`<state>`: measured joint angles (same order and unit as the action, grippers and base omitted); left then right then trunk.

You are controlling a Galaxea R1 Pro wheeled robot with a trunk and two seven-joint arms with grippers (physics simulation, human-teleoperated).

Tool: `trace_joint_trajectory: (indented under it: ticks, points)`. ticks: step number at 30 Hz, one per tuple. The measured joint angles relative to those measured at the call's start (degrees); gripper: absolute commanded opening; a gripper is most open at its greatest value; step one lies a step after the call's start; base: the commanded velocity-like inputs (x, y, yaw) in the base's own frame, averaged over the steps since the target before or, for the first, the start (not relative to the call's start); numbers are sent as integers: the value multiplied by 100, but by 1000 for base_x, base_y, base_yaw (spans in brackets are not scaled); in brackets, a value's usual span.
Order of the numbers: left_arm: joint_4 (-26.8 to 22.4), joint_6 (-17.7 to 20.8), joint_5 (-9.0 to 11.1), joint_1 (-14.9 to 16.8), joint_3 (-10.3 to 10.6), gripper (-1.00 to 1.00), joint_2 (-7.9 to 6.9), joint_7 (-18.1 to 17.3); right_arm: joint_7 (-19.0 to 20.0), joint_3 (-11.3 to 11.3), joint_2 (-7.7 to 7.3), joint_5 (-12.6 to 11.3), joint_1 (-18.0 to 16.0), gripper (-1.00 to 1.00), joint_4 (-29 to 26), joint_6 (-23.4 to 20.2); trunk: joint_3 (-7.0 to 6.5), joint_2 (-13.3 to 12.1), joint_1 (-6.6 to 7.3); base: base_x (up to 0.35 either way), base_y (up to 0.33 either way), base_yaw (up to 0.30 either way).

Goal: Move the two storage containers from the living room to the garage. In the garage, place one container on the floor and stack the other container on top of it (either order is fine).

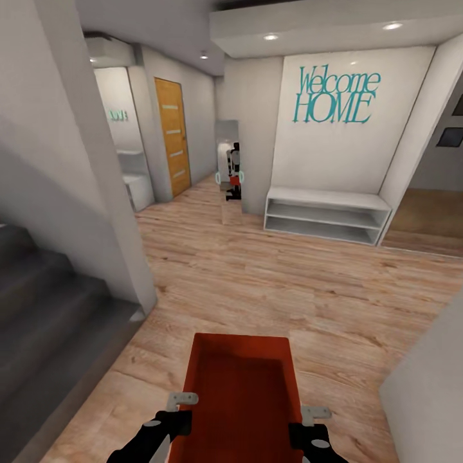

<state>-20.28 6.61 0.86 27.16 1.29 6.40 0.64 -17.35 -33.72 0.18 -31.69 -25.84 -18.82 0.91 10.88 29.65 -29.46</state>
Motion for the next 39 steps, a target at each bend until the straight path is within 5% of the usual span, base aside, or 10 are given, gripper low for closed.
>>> trace_joint_trajectory:
  ticks: [39]
  points:
    - [4, 1, 4, 1, 6, -100, -1, 0, -4, -17, -1, -23, 1, -100, 3, 4, 0, 0, 0, 324, 0, 0]
